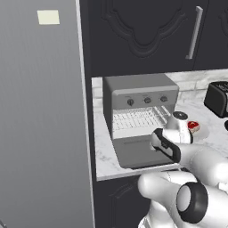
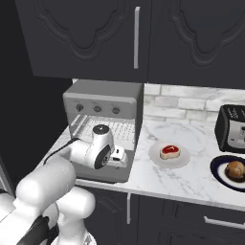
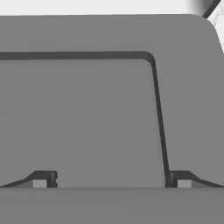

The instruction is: Open the toaster oven door. Place the bread on the top rack in the toaster oven and place the steak on the bottom rack.

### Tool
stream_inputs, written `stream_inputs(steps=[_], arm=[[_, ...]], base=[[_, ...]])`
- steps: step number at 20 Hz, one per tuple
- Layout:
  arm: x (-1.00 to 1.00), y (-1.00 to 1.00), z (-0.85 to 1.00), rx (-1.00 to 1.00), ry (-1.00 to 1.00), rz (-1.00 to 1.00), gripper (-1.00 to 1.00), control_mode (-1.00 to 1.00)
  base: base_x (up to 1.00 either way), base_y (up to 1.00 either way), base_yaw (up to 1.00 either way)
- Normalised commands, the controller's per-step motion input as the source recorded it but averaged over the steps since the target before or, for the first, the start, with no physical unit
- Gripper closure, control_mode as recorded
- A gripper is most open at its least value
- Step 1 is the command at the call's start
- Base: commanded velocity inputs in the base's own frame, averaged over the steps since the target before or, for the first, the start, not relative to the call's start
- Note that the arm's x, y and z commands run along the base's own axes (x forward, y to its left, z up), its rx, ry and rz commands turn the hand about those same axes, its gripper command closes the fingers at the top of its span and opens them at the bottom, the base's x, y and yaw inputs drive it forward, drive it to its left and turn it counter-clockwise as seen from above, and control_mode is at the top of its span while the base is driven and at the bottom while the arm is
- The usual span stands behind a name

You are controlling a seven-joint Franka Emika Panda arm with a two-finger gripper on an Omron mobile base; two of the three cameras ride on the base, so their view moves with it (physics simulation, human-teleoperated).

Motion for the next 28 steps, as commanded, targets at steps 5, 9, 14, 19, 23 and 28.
stream_inputs(steps=[5,9,14,19,23,28], arm=[[-0.49,0.09,0.31,0.0,0.0,0.0,-1.0,-1.0],[-0.3,0.11,0.98,0.0,-0.09,0.0,-1.0,-1.0],[0.13,0.29,0.67,0.0,-0.15,0.0,-1.0,-1.0],[0.41,0.09,0.0,0.0,-0.02,0.0,-1.0,-1.0],[0.27,0.0,0.05,0.0,-0.11,0.0,-1.0,-1.0],[0.12,0.02,0.32,0.0,-0.16,0.0,-1.0,-1.0]], base=[[0.0,0.0,0.0],[0.0,0.0,0.0],[0.0,0.0,0.0],[0.0,0.0,0.0],[0.0,0.0,0.0],[0.0,0.0,0.0]])
